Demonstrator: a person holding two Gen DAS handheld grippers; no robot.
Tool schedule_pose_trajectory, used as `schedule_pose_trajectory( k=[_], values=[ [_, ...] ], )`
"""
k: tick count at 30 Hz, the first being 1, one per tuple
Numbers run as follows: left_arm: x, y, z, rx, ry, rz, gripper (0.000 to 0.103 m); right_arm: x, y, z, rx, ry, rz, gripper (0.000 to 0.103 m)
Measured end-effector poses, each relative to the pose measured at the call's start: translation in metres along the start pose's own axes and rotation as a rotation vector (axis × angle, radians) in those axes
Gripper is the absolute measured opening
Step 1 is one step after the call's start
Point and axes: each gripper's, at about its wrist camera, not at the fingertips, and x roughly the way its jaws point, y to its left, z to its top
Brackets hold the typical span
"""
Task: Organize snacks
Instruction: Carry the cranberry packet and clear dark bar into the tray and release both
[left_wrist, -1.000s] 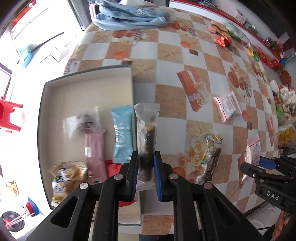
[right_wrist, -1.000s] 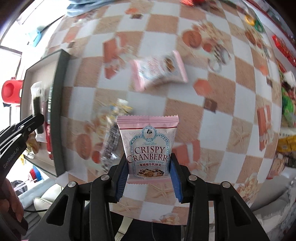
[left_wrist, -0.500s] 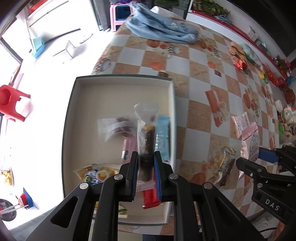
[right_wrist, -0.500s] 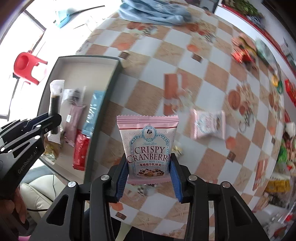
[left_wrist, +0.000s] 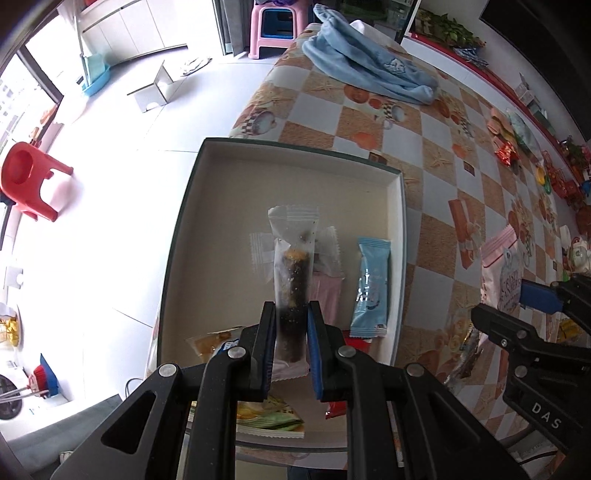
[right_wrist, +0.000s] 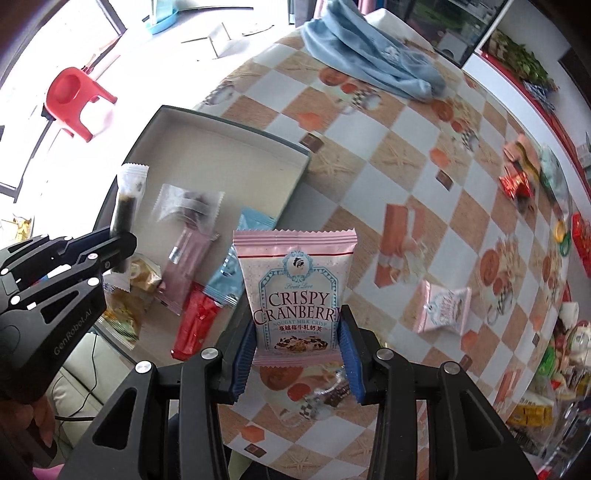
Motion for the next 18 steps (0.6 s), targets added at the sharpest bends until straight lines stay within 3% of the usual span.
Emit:
schedule_pose_trajectory(
  k=[14,18],
  values=[
    [0.006,0.029,-0.003,-0.053,0.018,0.007,0.018,0.01,0.037,0.022,-0.067,0.008,0.0,0.044],
    [0.011,0.033,-0.005,-0.049,0.026,0.017,0.018,0.017,0.044,0.029,-0.066,0.019,0.036,0.044]
  ],
)
